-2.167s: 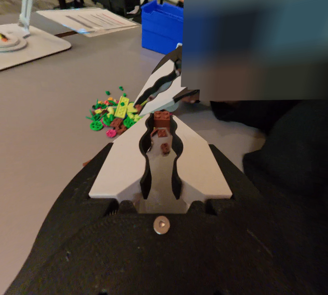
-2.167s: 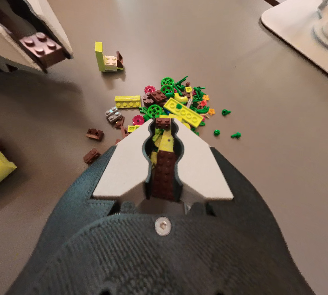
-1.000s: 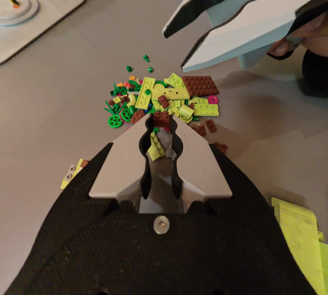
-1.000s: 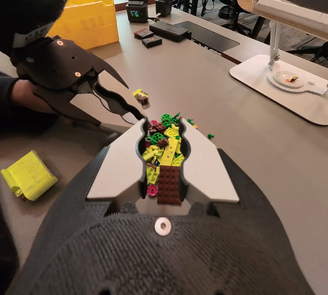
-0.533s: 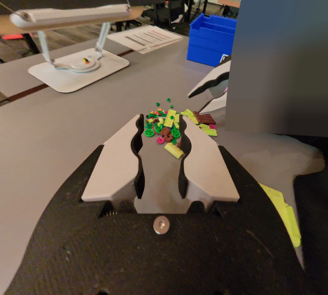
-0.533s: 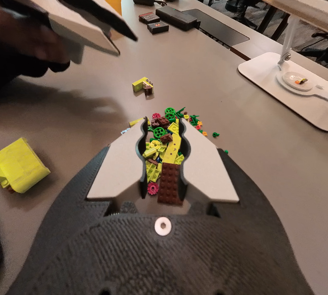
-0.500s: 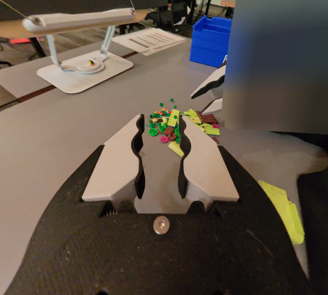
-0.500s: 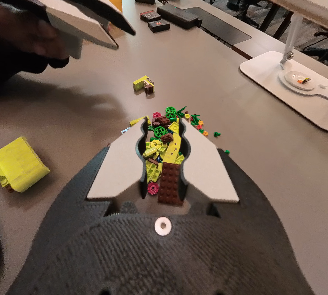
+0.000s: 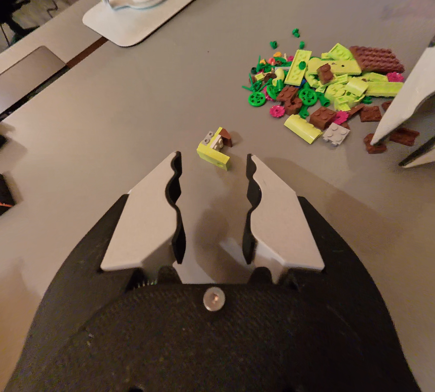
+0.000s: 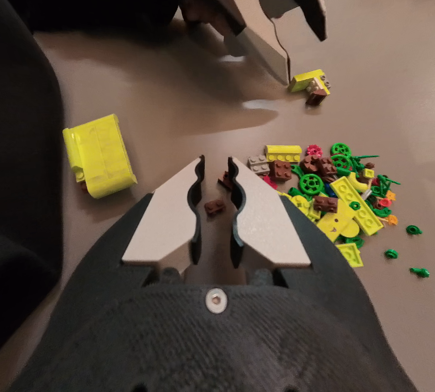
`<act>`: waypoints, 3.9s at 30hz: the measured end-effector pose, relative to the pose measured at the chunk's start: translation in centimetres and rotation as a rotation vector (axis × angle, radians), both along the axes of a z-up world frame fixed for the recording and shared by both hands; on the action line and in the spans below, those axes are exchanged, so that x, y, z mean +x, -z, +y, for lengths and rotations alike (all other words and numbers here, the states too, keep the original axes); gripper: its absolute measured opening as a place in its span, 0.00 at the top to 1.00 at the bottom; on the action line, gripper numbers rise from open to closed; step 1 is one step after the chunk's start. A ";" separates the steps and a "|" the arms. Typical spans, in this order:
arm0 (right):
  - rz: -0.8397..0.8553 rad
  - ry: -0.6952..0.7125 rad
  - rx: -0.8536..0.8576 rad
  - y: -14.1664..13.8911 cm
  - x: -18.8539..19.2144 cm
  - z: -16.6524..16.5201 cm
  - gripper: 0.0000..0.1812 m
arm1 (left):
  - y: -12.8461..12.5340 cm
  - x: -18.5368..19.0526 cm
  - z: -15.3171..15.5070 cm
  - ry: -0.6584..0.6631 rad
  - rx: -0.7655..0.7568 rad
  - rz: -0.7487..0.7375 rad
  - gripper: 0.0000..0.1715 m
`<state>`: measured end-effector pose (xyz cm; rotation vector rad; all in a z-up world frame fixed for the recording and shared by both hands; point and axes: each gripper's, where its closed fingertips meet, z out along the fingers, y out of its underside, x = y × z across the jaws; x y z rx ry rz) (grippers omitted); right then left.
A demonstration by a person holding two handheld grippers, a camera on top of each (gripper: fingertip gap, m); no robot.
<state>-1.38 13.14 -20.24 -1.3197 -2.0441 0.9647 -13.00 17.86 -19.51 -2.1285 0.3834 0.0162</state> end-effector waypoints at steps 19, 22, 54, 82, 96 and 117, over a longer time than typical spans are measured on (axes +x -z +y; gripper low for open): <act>0.075 0.208 -0.024 -1.2 -1.0 3.5 0.86 | 1.7 3.0 0.5 0.122 -0.174 -0.161 0.81; 0.118 0.230 0.068 -1.5 -1.4 4.1 0.83 | 0.6 6.6 -1.0 0.241 -0.214 -0.379 0.81; 0.104 -0.105 0.127 -0.1 -1.8 -2.6 0.90 | 1.0 10.0 -7.1 0.457 -0.569 -0.655 0.80; 0.030 -0.047 -0.054 -0.2 -1.1 -1.9 0.92 | 1.5 10.2 -6.2 0.658 -0.235 -0.155 0.88; 0.001 -0.051 -0.094 -0.1 -0.9 -1.9 0.93 | 1.5 10.6 -6.5 0.706 -0.189 -0.075 0.89; 0.010 -0.059 -0.060 0.0 -0.9 -1.7 0.88 | 1.6 10.9 -6.5 0.710 -0.182 -0.051 0.91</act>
